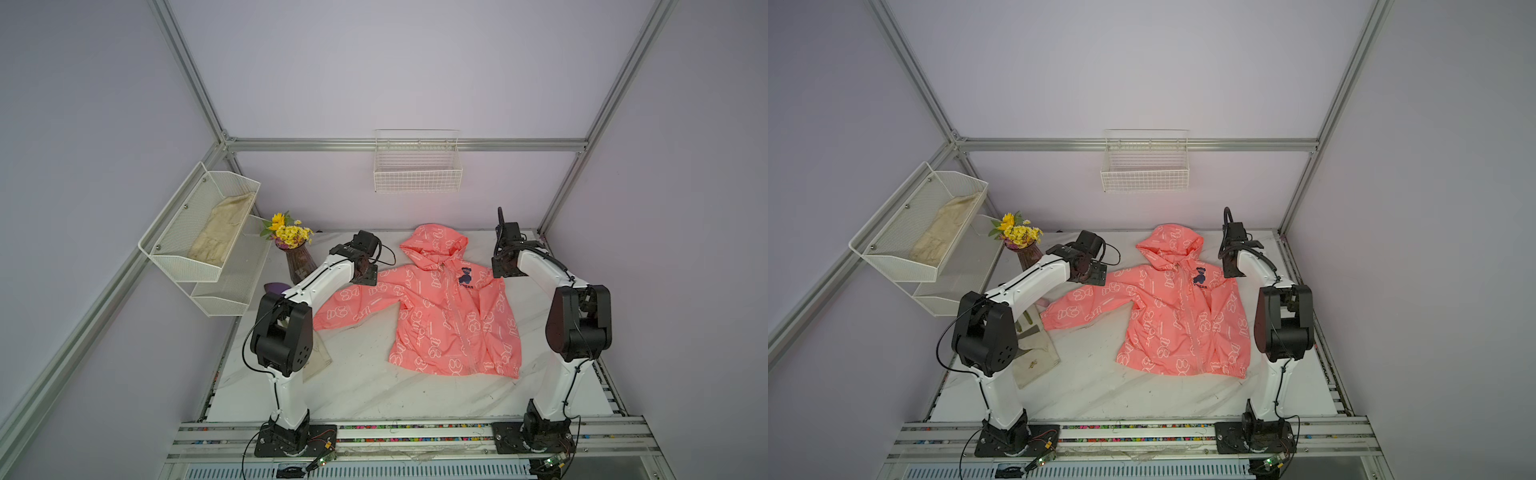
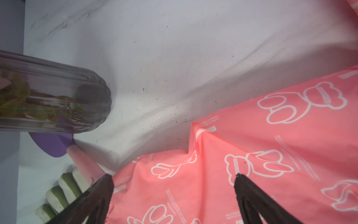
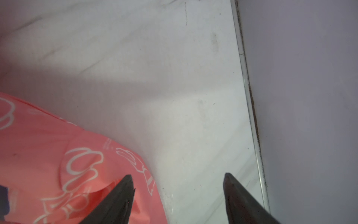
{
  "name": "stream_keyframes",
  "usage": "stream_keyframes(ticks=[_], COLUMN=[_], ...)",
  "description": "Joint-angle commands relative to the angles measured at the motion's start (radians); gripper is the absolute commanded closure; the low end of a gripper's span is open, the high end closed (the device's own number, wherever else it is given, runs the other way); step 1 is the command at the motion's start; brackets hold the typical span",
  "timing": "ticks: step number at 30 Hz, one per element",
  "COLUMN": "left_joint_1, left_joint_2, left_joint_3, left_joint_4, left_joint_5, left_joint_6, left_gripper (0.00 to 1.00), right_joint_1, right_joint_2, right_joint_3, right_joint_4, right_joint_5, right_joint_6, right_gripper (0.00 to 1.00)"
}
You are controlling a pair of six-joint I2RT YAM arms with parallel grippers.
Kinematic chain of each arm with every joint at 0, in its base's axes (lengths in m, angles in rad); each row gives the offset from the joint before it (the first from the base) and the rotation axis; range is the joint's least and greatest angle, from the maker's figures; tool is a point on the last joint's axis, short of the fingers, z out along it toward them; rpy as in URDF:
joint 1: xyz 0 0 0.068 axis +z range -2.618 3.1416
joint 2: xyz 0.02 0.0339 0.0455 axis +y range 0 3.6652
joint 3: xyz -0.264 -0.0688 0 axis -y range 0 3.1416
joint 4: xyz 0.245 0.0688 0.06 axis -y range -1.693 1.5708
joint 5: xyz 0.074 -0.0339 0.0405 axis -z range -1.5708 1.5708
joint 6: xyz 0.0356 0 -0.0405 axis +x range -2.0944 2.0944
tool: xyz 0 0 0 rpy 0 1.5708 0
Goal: Unzip the jacket
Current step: Flatten out the jacket at the center of the board.
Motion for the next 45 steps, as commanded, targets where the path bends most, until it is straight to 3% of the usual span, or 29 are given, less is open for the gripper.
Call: stream_keyframes(ticks=[1,4,6,17,23,31,35,40,45], left_joint_1=[0.001,-0.006,-0.025,-0.180,-0.196,-0.213,-0.230,-0.252,-0.256], left_joint_2=[-0.102,-0.174,-0.208,-0.290,-0.346,-0.346,-0.339,-0.347,-0.378], left_joint_3=[0.001,-0.068,-0.114,-0.385,-0.547,-0.689,-0.727,-0.778,-0.848], left_joint_4=[-0.011,-0.003,-0.001,0.064,0.175,0.384,0.465,0.524,0.590], left_joint_5=[0.002,0.120,0.190,0.515,0.609,0.690,0.715,0.722,0.739], left_joint_6=[-0.061,-0.098,-0.141,-0.377,-0.471,-0.586,-0.619,-0.654,-0.713], left_gripper=[0.02,0.08,0.10,0.17,0.19,0.28,0.32,0.42,0.57], right_joint_1=[-0.005,-0.006,-0.006,-0.005,0.003,0.019,0.021,0.020,0.020], right_joint_2=[-0.069,-0.162,-0.211,-0.306,-0.334,-0.392,-0.461,-0.454,-0.417], right_joint_3=[0.029,-0.051,-0.124,-0.425,-0.525,-0.536,-0.533,-0.436,-0.340], right_joint_4=[-0.112,-0.072,-0.037,0.008,0.007,-0.023,-0.036,-0.133,-0.146], right_joint_5=[-0.036,-0.289,-0.366,-0.507,-0.569,-0.530,-0.520,-0.308,-0.042], right_joint_6=[0.060,0.080,0.134,0.282,0.337,0.355,0.368,0.282,0.095], right_gripper=[0.25,0.26,0.26,0.27,0.41,0.84,1.00,1.00,1.00])
